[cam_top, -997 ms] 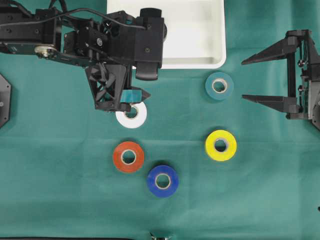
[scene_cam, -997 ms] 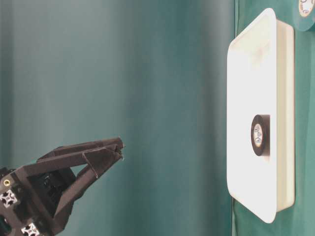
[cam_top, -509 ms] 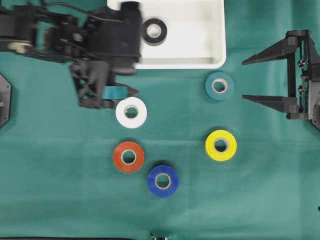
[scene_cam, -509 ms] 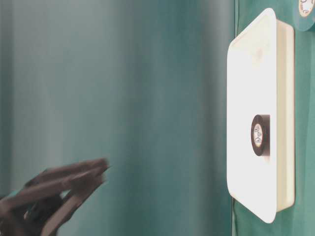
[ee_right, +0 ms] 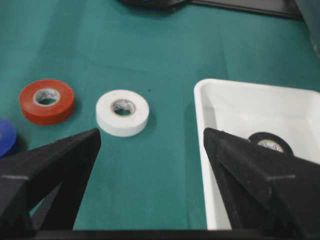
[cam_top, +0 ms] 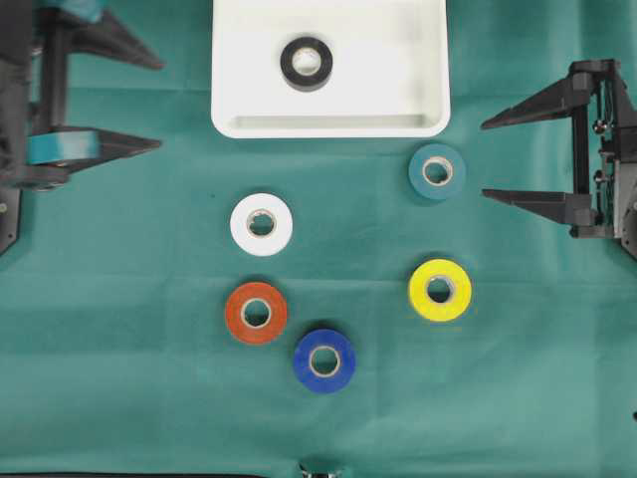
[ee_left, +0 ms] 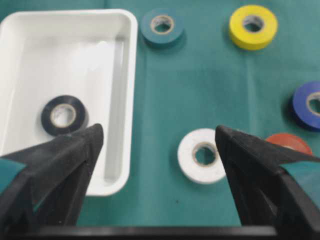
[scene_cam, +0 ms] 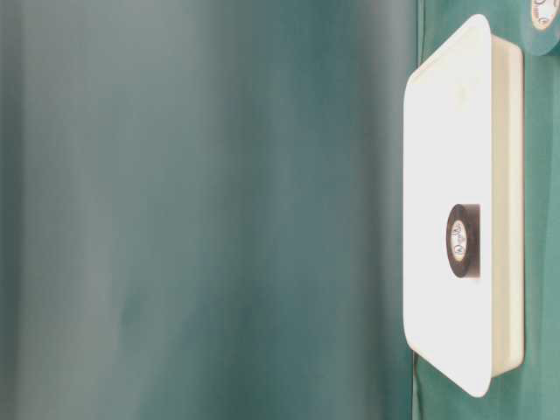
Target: Pick up the tape from a random location and place it into the white case.
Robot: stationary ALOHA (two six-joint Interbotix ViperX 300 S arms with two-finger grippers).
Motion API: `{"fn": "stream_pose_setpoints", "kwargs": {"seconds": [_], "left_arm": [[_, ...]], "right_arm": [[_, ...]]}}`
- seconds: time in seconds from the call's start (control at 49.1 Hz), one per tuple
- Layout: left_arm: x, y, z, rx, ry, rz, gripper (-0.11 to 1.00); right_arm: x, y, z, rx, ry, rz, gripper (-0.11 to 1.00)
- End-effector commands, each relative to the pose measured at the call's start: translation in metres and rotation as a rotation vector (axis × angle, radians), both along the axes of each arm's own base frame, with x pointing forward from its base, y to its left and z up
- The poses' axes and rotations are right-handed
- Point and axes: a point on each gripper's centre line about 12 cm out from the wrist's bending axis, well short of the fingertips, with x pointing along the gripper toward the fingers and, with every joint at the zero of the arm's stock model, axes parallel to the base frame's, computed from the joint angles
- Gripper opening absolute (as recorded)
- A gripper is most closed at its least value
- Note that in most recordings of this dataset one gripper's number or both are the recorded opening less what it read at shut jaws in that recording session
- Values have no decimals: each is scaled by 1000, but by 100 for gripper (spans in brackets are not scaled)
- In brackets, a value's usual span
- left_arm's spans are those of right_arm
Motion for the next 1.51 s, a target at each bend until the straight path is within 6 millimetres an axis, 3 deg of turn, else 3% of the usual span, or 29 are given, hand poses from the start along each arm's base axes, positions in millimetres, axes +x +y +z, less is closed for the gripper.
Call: {"fn": "stream_pose_setpoints", "kwargs": {"seconds": [0.0,0.753,1.486], "left_arm": [[-7,0,2,-4,-19,3,98],[-64,-2,-33,-4,-50,22,98],[-65,-2,-42,-7,-29,25,98]], "right_arm": [[3,0,12,2,-34,-2,92],[3,0,10,2,-22,-2,92],[3,0,10,2,-18,-2,92]]}}
